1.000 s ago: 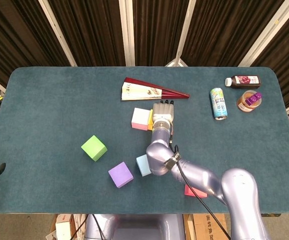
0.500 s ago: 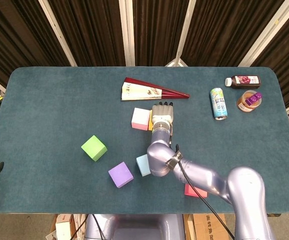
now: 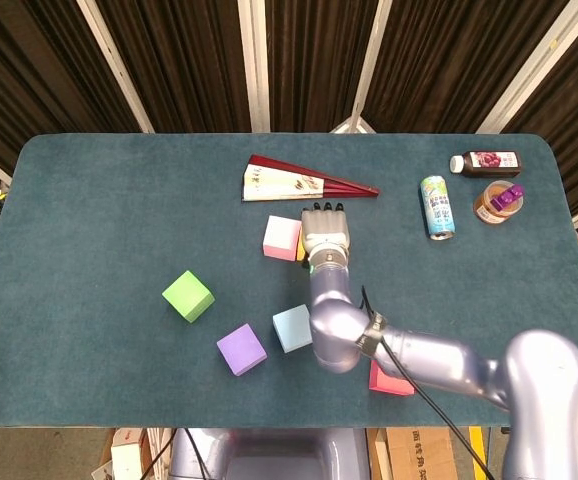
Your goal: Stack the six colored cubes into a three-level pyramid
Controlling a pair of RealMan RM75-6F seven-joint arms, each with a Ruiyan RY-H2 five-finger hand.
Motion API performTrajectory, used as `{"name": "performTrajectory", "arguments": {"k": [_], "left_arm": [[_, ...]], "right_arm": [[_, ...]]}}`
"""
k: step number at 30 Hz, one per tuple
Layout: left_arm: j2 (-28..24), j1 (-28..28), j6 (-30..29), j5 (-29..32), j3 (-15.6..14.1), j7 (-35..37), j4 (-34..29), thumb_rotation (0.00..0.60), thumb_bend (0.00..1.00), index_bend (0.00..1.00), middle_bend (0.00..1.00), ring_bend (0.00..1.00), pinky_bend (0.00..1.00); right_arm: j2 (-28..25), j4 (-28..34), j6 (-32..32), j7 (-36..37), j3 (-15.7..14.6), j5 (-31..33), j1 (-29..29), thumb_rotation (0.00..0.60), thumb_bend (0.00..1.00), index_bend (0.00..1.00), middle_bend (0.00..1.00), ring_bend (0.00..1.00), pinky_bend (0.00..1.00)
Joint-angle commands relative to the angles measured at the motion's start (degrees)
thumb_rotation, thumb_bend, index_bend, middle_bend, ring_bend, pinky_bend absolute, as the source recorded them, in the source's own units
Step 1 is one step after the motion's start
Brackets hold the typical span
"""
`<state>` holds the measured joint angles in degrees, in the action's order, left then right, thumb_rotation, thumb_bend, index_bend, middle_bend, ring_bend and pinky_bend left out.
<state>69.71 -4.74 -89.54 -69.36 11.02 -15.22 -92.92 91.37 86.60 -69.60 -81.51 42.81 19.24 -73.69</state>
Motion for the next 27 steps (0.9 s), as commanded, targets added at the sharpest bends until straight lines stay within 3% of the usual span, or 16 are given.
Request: {"name": "performTrajectory", "arguments": {"k": [1, 4, 7, 12, 15, 17, 23, 27], "left_arm": [[-0.3, -0.1, 0.1, -1.2, -0.3, 1.2, 0.6, 0.6, 0.29, 0.09, 0.0, 0.0, 0.0], [-0.4, -0.3, 0.2, -3.6, -1.0, 2.8, 1.6, 0.6, 0.29, 0.09, 0.0, 0.0, 0.0], [0.5, -0.7, -0.5, -6.1, -1.7, 2.8, 2.2, 0.6, 0.29, 0.09, 0.0, 0.0, 0.0], [0.5, -0.5, -1.1, -8.7, -2.6, 4.2, 3.0, 0.6, 0.29, 0.09, 0.0, 0.0, 0.0], [0.8, -0.7, -0.8, -9.8, -3.2, 4.4, 2.5, 0.6, 0.29, 0.09, 0.0, 0.0, 0.0], [0.9, -0.9, -0.5, -10.3, -3.5, 4.3, 2.4, 0.6, 0.29, 0.09, 0.0, 0.0, 0.0], [0.9, -1.6, 1.4, -12.4, -5.2, 4.8, 2.2, 0.6, 0.29, 0.08, 0.0, 0.0, 0.0], [0.8, -2.2, 2.4, -13.3, -5.4, 6.5, 2.8, 0.6, 0.28, 0.07, 0.0, 0.0, 0.01]], "right_arm": [[-6.9, 10.9, -2.0, 4.6, 0.0, -3.0, 5.7, 0.6, 0.31, 0.15, 0.1, 0.0, 0.0], [-12.0, 19.9, -3.1, 10.0, -2.2, -10.5, 11.5, 0.6, 0.31, 0.15, 0.1, 0.0, 0.0], [-16.7, 28.2, -3.1, 18.5, -5.6, -21.9, 19.9, 0.6, 0.31, 0.15, 0.1, 0.01, 0.0], [-24.7, 34.6, 5.8, 37.2, -13.9, -43.9, 37.3, 0.6, 0.31, 0.15, 0.1, 0.01, 0.0], [-28.1, 32.9, 9.7, 46.1, -18.4, -57.7, 45.1, 0.6, 0.31, 0.15, 0.1, 0.01, 0.0], [-28.3, 30.6, 9.0, 51.7, -21.1, -67.1, 49.3, 0.6, 0.31, 0.15, 0.1, 0.01, 0.0], [-24.5, 22.2, 0.6, 64.9, -29.2, -89.8, 58.2, 0.6, 0.31, 0.15, 0.1, 0.01, 0.0], [-20.9, 14.6, -6.2, 65.7, -34.5, -99.2, 61.8, 0.6, 0.26, 0.13, 0.09, 0.0, 0.0]]}}
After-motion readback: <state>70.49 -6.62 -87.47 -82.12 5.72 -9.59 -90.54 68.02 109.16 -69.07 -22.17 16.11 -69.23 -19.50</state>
